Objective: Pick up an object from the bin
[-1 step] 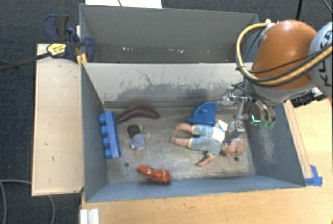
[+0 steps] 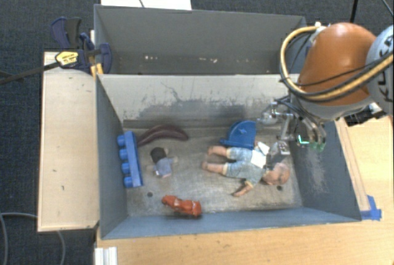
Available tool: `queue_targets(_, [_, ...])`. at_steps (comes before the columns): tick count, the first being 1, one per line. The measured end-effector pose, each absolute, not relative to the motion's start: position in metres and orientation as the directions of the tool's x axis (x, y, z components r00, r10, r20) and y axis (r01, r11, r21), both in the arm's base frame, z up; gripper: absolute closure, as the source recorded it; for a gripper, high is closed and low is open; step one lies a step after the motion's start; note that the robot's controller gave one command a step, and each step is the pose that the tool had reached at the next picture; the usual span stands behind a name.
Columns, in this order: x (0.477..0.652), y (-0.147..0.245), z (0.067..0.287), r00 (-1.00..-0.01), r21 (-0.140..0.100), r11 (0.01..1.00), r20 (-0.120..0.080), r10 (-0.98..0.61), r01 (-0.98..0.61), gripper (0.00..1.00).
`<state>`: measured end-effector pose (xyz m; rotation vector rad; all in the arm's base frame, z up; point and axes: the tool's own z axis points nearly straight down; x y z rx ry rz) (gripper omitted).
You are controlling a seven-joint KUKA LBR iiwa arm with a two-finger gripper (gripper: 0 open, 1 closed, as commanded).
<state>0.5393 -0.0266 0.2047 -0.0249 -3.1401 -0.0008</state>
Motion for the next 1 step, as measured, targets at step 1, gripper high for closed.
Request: queue_targets(1, [0.5455,-0.0531,0.2213,-0.998,0.001,0.998,-0.003,-0.057,-0.057,0.0])
